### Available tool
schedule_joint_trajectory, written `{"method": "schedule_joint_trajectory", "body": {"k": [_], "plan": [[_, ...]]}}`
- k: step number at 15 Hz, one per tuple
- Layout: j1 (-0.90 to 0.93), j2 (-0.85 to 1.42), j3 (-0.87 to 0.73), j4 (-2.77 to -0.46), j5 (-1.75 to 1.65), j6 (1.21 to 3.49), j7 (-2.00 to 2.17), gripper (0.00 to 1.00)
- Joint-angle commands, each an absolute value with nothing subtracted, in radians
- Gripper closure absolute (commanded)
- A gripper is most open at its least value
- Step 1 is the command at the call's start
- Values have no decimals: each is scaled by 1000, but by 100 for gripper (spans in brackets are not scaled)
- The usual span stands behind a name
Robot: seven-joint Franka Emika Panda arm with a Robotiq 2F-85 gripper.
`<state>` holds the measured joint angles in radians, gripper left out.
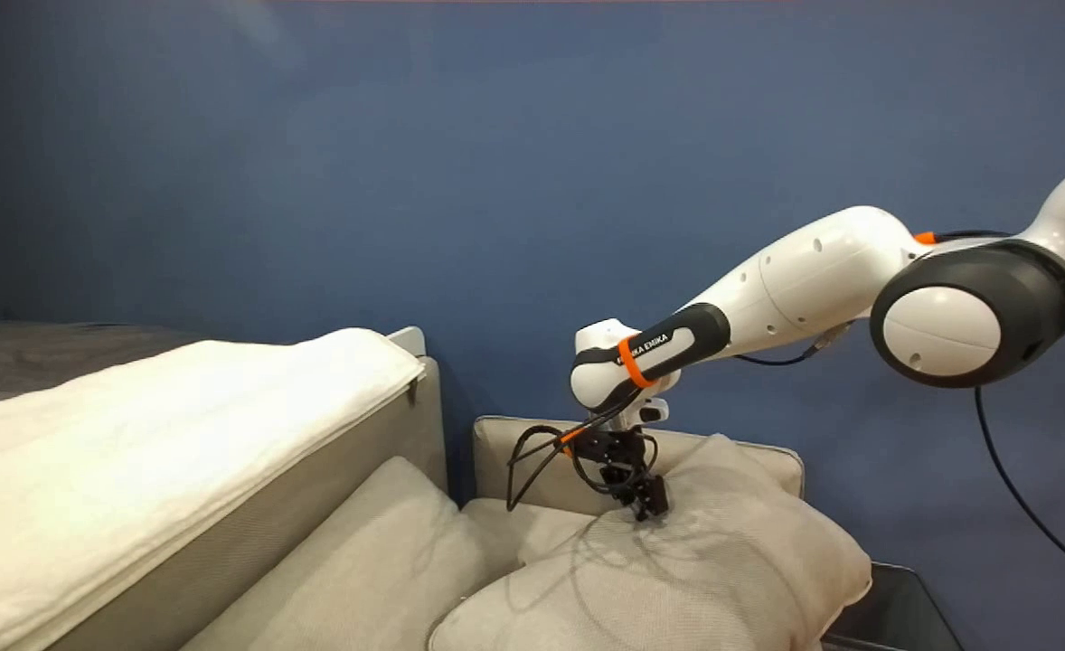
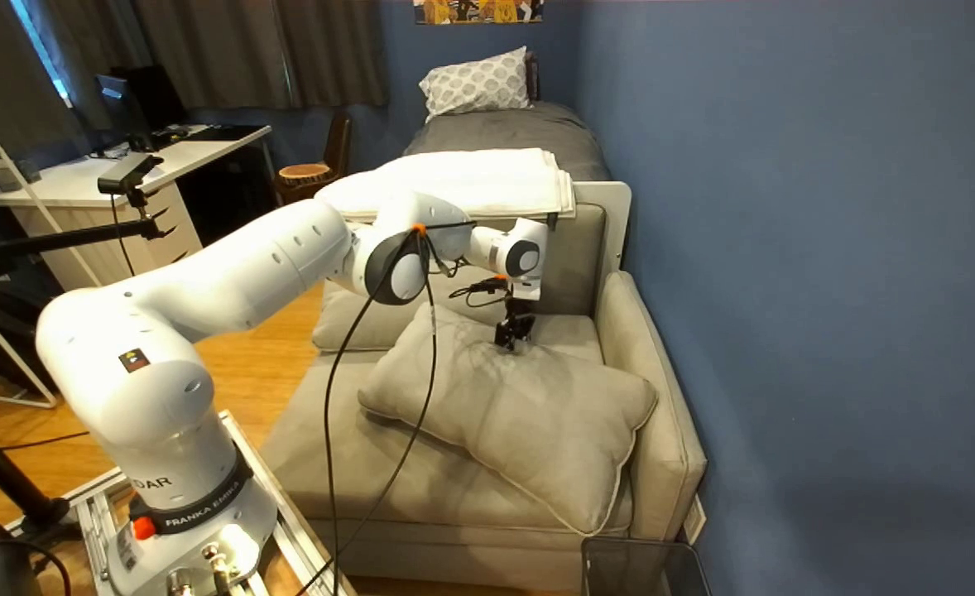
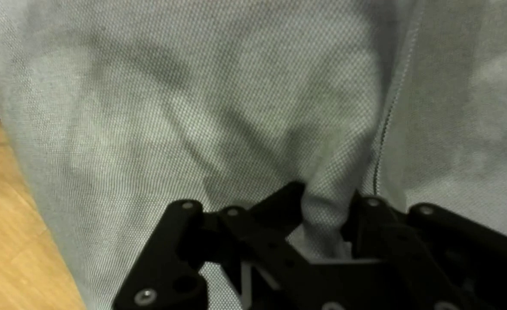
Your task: Move the pillow on the right behind
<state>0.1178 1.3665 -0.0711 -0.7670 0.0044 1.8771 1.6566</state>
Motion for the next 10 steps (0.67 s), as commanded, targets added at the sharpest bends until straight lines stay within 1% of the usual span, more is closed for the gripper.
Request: {"method": "schedule_joint_trajectory", "body": {"k": [1,3,4,10], "plan": [[108,1424,-67,-668,24,1838,1673,100],[105,1414,-64,-679,20,1851,1682,100],[105,1412,-65,-678,20,1855,1687,98],[106,1343,-79,-692,13,1893,1753,99]]}}
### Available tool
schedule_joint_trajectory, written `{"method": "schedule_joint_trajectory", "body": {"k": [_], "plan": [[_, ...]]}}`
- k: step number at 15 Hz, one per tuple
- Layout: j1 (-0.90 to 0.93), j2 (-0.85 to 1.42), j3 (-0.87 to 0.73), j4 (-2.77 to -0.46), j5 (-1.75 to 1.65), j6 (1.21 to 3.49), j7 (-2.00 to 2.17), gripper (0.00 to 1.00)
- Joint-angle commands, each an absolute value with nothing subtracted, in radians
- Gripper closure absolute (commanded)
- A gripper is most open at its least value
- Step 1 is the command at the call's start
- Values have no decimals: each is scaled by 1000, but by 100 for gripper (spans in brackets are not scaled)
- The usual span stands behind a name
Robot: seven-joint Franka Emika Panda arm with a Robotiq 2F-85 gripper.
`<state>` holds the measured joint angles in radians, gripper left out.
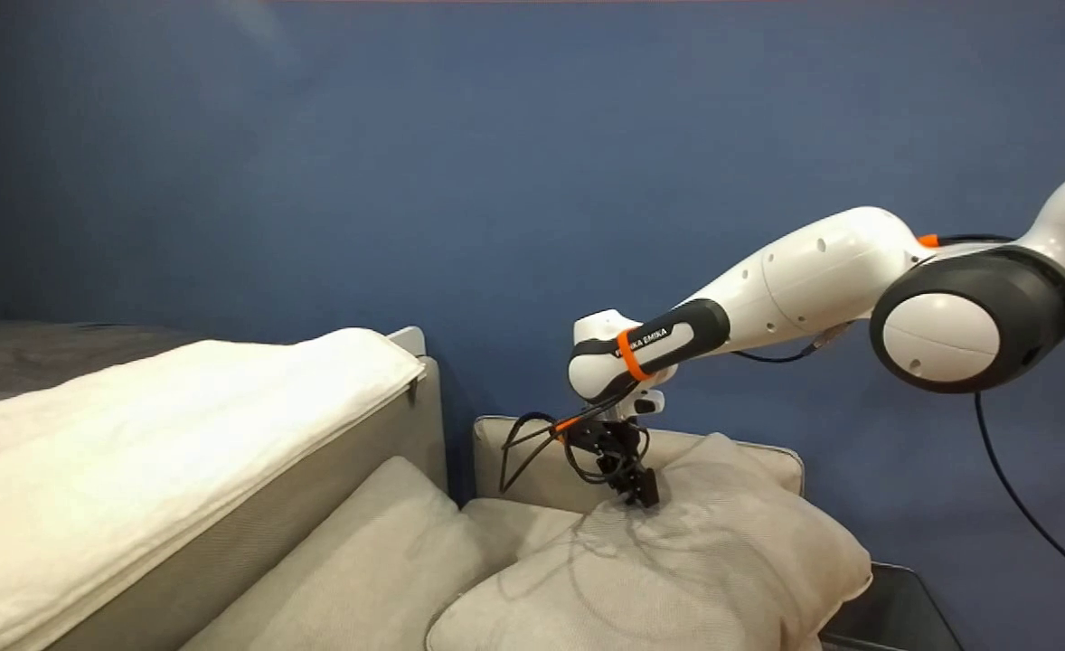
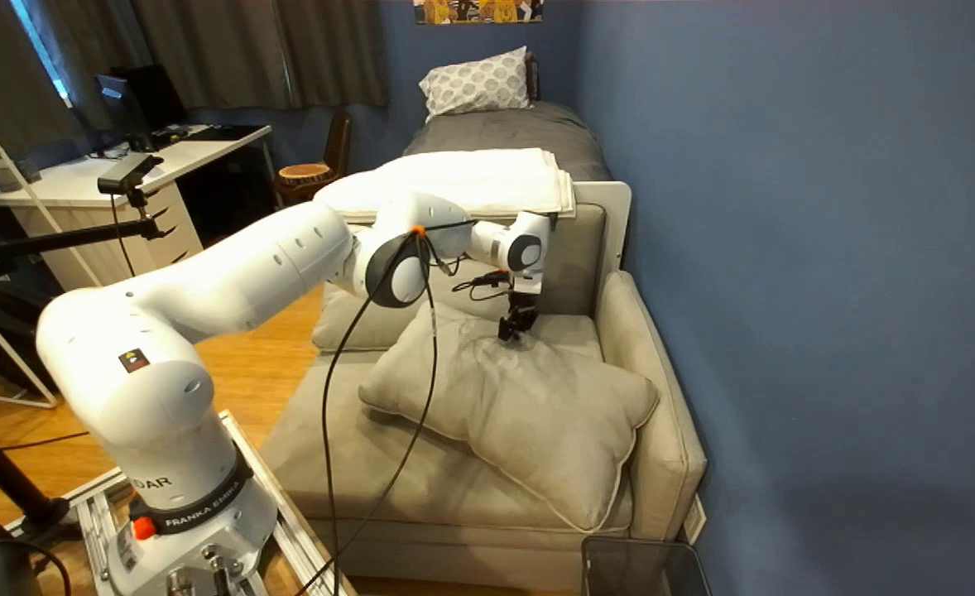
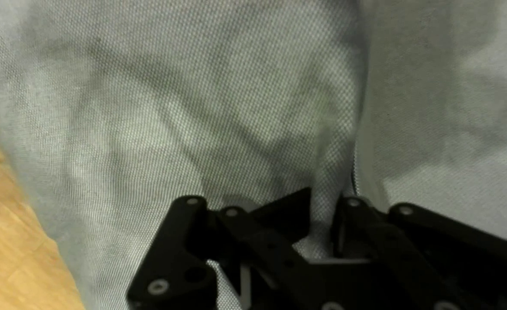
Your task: Move the pillow on the right behind
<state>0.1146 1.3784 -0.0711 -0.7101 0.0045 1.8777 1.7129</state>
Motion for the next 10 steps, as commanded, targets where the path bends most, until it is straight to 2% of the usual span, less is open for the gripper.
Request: {"method": "schedule_joint_trajectory", "body": {"k": [1,10], "plan": [[106,1329,-80,-699,13,1901,1769,99],[96,1250,-86,-776,15,2018,1886,99]]}}
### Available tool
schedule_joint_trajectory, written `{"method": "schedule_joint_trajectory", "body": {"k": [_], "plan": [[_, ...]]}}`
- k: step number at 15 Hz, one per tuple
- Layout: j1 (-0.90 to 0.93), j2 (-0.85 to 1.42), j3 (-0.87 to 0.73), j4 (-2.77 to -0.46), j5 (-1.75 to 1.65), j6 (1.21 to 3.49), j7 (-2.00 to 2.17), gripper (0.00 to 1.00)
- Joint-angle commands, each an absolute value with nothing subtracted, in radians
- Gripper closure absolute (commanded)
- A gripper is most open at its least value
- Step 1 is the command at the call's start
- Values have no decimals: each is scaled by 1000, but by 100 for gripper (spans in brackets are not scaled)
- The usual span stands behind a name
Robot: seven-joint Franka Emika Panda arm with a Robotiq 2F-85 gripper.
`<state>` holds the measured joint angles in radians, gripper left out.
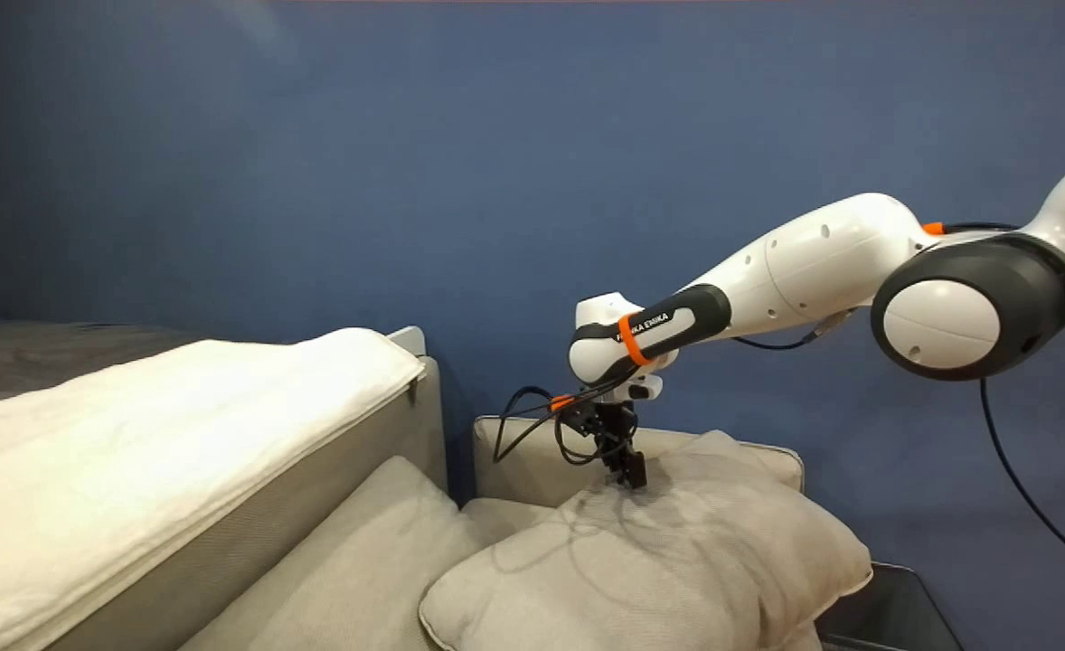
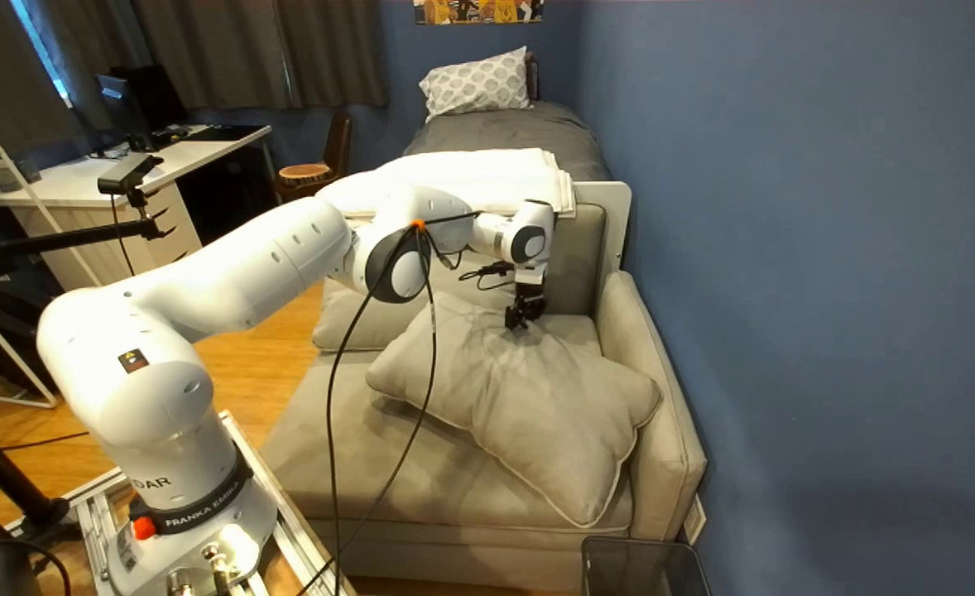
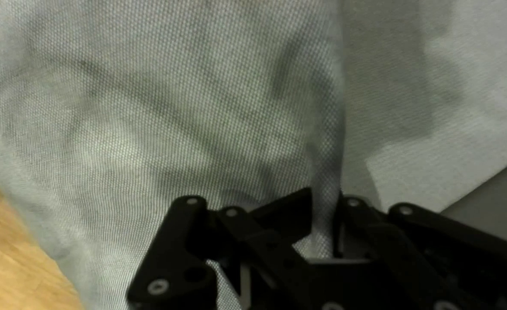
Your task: Move the pillow on the right behind
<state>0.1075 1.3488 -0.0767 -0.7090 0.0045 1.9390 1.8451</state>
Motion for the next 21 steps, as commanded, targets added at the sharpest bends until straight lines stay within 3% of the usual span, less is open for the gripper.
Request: {"method": "schedule_joint_trajectory", "body": {"k": [1,11,21], "plan": [[100,1235,-92,-796,7,2028,1896,99],[138,981,-146,-1231,-16,2364,2021,99],[289,731,-357,-1619,-90,2618,2212,99]]}}
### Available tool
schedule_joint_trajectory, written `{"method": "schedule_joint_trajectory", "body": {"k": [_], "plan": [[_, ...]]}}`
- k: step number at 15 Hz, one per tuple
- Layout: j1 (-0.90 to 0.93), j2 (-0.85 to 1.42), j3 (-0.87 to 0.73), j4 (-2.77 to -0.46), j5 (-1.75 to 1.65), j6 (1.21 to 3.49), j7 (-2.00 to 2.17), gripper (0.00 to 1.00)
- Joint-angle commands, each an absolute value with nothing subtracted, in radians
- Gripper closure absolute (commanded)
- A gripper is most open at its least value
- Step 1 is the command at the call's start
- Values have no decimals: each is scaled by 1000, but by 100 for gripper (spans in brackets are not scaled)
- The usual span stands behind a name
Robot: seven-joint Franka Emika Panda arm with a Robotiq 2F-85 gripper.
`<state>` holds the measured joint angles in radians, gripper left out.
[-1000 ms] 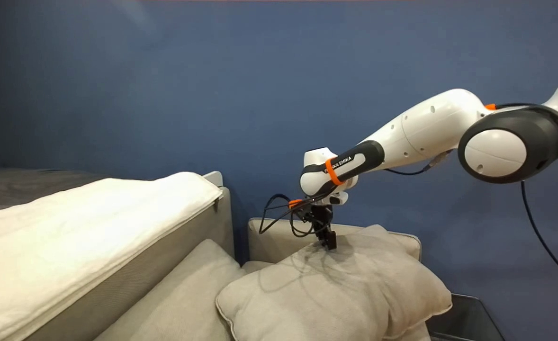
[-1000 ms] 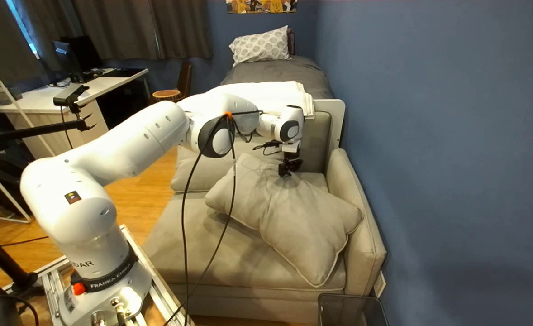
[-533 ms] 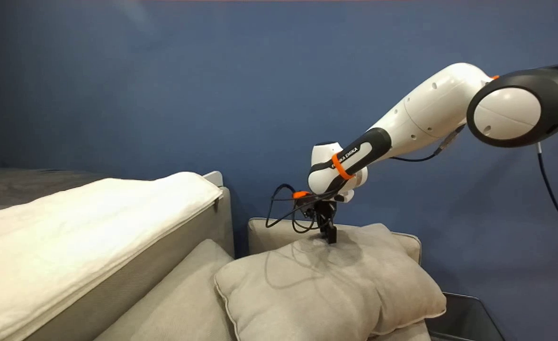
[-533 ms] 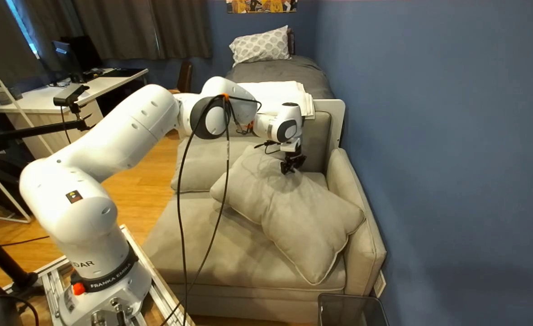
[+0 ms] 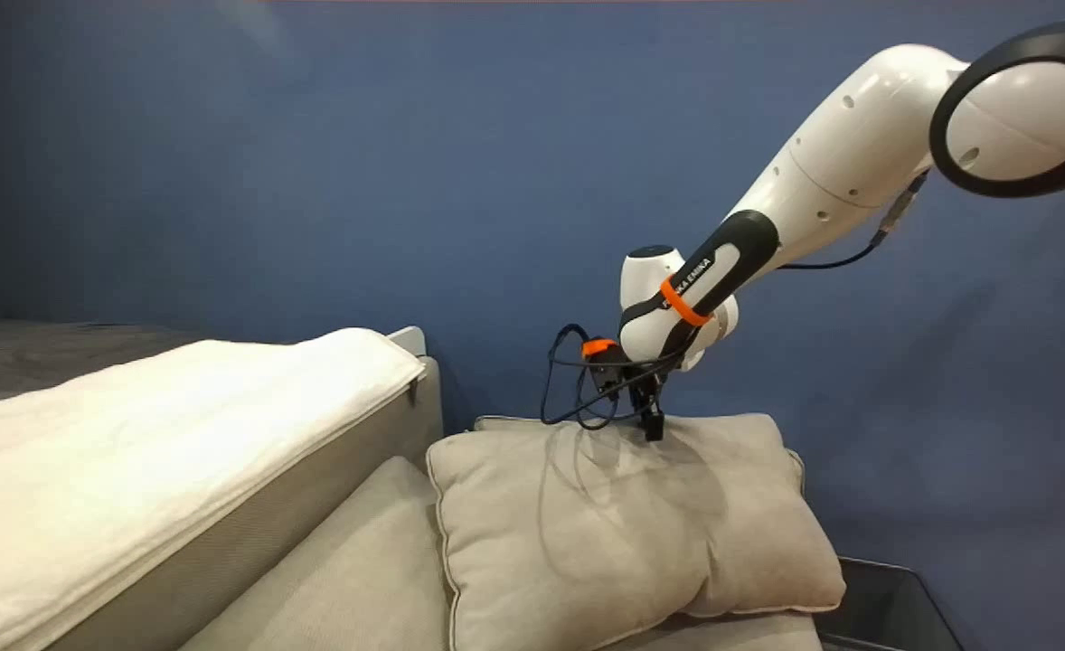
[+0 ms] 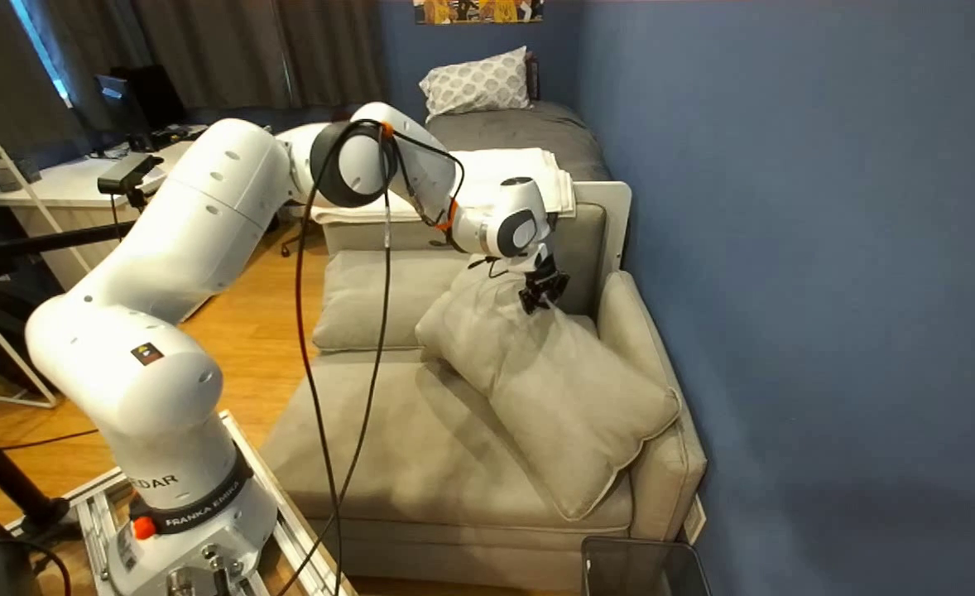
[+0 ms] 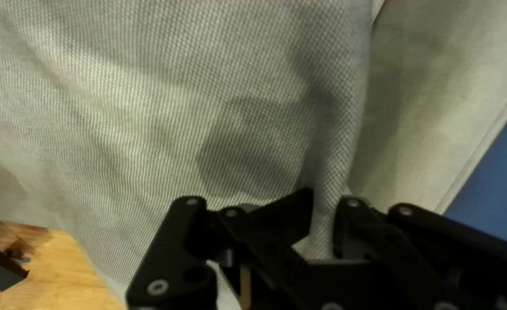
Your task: Move the pillow on the right behind
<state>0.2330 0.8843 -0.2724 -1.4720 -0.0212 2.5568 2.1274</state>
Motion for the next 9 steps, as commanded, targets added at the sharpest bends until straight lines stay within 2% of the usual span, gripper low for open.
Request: {"method": "schedule_joint_trajectory", "body": {"k": [1,9], "plan": [[302,708,-378,-1645,-106,2625,2232,99],[361,545,-499,-1726,-257,2569,2452,99]]}}
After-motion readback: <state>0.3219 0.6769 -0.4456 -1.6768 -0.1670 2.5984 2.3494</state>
